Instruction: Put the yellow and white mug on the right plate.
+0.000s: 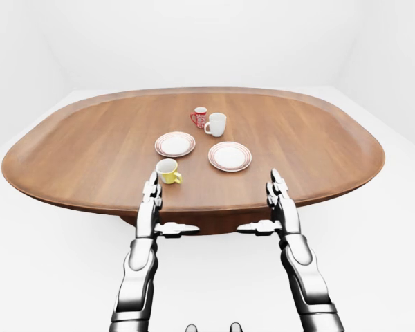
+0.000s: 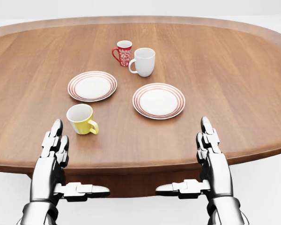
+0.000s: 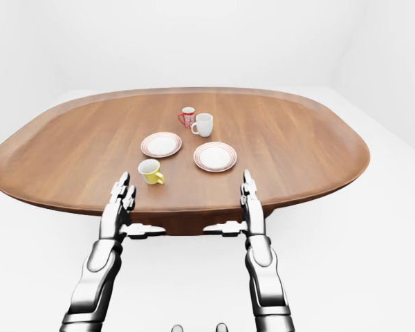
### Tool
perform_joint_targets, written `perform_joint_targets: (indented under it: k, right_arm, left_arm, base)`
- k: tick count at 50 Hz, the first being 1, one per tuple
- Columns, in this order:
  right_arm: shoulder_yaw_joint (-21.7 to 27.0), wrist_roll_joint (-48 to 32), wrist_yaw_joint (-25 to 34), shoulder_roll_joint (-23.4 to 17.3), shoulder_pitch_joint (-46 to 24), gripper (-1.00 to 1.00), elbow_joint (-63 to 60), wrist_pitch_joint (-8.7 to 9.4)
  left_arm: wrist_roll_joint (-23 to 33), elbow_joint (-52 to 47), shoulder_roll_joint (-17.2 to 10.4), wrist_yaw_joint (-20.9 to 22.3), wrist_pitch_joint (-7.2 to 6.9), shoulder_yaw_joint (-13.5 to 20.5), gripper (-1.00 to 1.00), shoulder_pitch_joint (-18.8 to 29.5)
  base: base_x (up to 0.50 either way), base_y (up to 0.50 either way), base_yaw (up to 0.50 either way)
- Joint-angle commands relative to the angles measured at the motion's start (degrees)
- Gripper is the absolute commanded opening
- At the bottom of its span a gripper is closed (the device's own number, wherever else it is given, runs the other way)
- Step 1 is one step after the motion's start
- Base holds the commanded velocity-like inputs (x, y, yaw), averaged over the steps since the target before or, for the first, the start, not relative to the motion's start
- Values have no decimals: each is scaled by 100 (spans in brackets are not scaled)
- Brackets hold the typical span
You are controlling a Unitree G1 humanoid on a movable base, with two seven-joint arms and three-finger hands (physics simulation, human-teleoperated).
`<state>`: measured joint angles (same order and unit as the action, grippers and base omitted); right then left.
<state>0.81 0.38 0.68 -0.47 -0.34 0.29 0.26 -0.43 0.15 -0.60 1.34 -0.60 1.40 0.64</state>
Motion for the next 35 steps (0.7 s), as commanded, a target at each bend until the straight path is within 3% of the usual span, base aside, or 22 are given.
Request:
perform_joint_targets:
  k: [1,6,7,8,9,11,35]
  right_arm:
    - [143,57,147,-82,-9,100,33,-31]
    - [182,62,143,-98,-44,100,-81,121]
    - [203,82,142,-102,-46,100,-127,177]
    - [205,83,142,-102,-46,100,-130,180]
    - [226,101,131,-110,-73,100,-195,337]
    - [240,93,117,-122,-64,100,-307,465]
    - [330,-121,247,-210,-43,100,-1432,474]
  left_arm:
    - [-59,-173,-35,121,-102,104,100,-68]
    - [-76,-297,-55,120,-214,98,100,-74]
    - [-83,-457,-61,124,-338,96,100,-101]
    - [-84,-468,-61,124,-347,96,100,-103]
    - [-84,-559,-67,134,-417,96,100,-123]
    - [-72,-577,-74,141,-438,105,100,-117]
    - [-76,-1278,-123,267,-440,238,100,-91]
  base:
    - [0,0,0]
    - [0,0,0]
    - [0,0,0]
    - [0,0,0]
    - [0,0,0]
    - [0,0,0]
    - [0,0,0]
